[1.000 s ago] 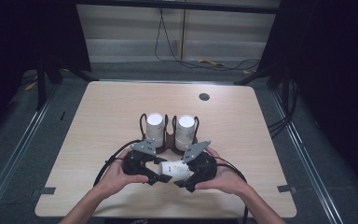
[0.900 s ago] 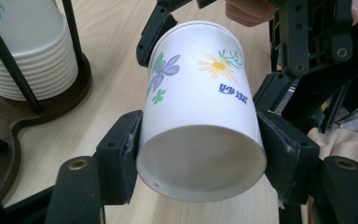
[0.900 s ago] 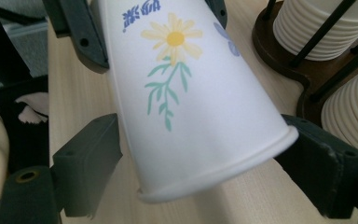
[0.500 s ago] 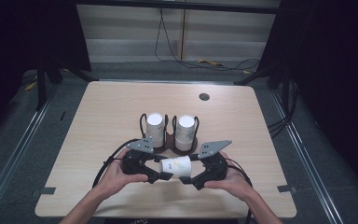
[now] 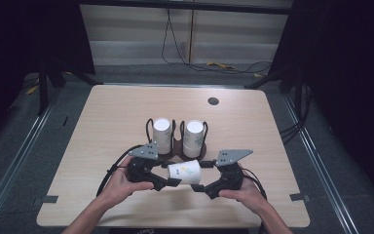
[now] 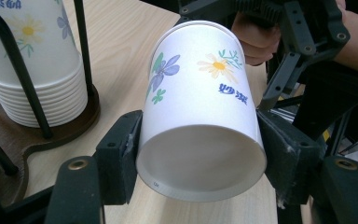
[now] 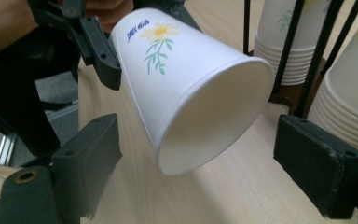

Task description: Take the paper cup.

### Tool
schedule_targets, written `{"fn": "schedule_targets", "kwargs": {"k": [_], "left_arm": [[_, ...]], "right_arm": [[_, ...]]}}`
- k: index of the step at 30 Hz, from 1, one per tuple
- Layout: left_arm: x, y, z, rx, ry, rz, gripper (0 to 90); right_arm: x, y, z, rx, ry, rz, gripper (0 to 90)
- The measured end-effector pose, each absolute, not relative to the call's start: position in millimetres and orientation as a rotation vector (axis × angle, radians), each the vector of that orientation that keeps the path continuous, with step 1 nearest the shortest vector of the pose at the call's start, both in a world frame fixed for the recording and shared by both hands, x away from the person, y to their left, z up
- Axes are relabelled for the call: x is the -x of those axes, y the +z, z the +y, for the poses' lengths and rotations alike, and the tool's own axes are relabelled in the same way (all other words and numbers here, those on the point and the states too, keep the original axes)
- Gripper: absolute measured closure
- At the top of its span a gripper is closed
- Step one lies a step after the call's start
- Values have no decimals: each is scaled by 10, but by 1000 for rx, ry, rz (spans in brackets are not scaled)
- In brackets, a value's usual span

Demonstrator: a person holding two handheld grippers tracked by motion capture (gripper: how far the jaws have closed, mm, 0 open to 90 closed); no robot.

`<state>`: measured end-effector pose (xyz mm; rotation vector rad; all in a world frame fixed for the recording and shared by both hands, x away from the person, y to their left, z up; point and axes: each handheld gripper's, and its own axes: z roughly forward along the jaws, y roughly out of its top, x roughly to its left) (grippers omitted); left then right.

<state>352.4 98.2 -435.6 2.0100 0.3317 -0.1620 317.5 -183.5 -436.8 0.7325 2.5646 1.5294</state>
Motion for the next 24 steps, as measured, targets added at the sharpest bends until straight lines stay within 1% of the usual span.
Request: {"fn": "schedule_targets", "kwargs": {"k": [9, 19, 24], "left_arm": [[-3520, -4351, 978, -1995, -157, 319, 356], [-3524, -4266, 1055, -1941, -157, 314, 355], [-3514, -4258, 1046, -1934, -159, 305, 355]], "right_arm": [[-3189, -4346, -1913, -768, 1645, 2487, 146], [-3183, -4304, -1938, -744, 1757, 2418, 181], [-3183, -4282, -1936, -741, 1779, 2394, 182]]}}
